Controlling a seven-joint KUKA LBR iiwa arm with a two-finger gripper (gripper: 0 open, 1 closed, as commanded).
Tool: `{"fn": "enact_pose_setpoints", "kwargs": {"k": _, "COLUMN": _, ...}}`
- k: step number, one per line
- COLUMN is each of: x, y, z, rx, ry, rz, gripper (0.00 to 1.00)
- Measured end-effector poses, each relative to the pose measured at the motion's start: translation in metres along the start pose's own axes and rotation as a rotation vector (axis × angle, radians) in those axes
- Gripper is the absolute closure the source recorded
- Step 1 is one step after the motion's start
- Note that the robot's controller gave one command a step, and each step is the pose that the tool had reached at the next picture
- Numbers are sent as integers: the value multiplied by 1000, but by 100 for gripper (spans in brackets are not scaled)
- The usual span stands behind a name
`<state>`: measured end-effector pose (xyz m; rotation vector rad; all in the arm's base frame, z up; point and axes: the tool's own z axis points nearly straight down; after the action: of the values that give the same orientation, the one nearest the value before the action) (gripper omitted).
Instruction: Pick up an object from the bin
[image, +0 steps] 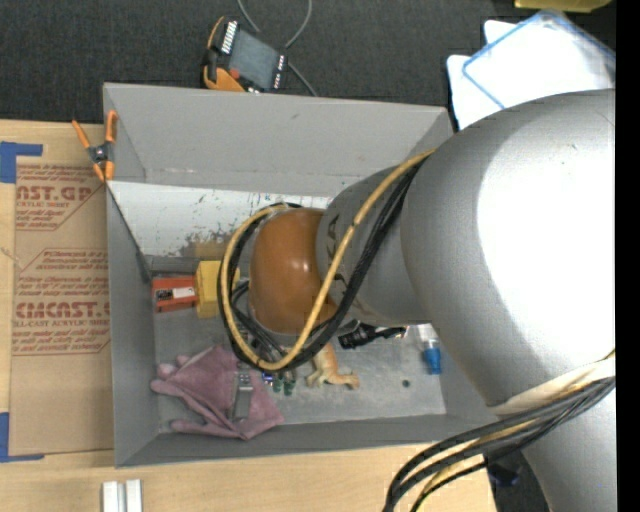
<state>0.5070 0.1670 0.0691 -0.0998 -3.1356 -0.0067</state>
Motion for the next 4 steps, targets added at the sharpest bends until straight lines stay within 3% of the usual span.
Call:
{"fn": "enact_pose_setpoints", "kwargs": {"k": 1, "x": 13, "y": -11, "z": -2, "rx": 0, "ry": -25, "rz": 24, "gripper": 0}}
{"fn": "enact_pose_setpoints", "kwargs": {"k": 2, "x": 20, "y": 8, "z": -3, "rx": -1, "ry": -28, "rz": -257, "gripper": 0}}
{"fn": "enact_pose_setpoints", "kwargs": {"k": 3, "x": 2, "y": 27, "z": -1, "rx": 0, "ry": -19, "rz": -4, "gripper": 0}}
{"fn": "enact_pose_setpoints", "kwargs": {"k": 4, "x": 10, "y": 15, "z": -1, "rx": 0, "ry": -29, "rz": -265, "gripper": 0}}
